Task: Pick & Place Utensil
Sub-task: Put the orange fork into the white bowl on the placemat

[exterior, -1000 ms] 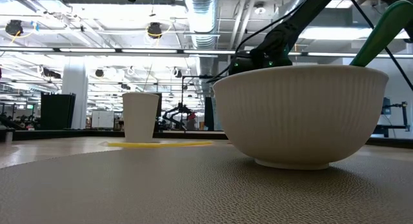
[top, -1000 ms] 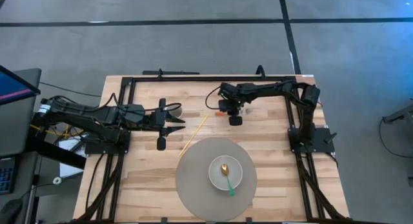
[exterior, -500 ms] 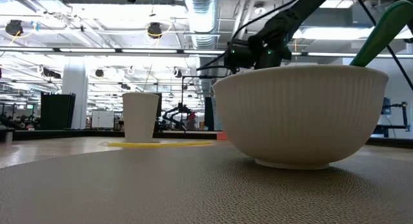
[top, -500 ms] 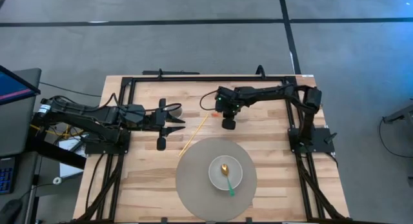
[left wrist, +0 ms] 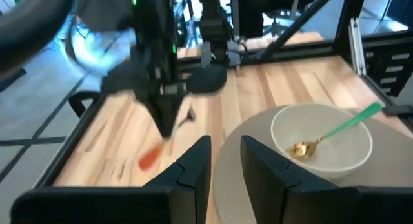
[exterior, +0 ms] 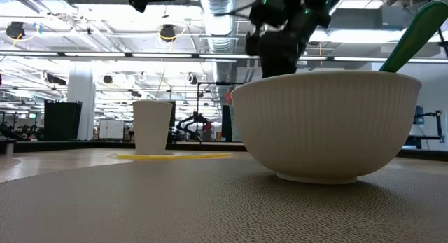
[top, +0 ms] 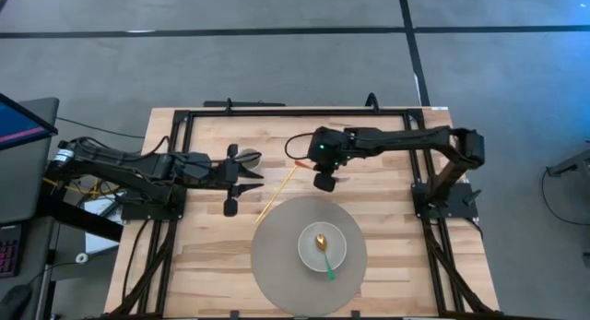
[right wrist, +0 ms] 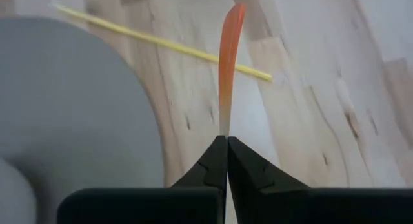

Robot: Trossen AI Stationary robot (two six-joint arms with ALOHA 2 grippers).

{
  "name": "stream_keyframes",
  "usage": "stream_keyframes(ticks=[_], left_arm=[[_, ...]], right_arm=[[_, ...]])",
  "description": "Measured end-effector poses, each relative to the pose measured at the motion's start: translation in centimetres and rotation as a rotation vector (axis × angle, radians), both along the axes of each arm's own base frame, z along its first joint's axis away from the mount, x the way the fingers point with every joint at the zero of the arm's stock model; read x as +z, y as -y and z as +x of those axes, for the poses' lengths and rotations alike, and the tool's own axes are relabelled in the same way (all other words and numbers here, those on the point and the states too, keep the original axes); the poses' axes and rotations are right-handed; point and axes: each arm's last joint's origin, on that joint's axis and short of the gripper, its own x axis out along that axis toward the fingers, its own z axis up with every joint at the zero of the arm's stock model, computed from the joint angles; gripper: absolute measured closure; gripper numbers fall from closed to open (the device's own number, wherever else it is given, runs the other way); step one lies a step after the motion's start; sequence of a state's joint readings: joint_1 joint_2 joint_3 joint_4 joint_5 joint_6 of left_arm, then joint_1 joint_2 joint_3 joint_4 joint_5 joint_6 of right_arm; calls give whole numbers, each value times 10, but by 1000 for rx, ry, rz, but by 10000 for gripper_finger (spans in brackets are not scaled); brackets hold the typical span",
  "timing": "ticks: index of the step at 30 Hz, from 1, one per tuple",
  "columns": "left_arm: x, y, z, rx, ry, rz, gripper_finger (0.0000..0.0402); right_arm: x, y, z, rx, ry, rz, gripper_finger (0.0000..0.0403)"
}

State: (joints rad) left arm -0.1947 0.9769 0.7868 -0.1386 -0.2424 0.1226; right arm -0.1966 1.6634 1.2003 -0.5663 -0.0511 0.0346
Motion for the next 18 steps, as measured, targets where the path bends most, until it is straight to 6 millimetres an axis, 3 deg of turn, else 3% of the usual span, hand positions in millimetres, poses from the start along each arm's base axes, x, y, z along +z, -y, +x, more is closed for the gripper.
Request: stream_keyframes(ticks=[7,18], left_arm=[[-15,0,-1,16,-31,-39,316],[-14,0,0,19,-12,-53,316]], right_arm=[[26,-51,-3,66,108,41,403],[52,-152,-2,222,368,87,403]])
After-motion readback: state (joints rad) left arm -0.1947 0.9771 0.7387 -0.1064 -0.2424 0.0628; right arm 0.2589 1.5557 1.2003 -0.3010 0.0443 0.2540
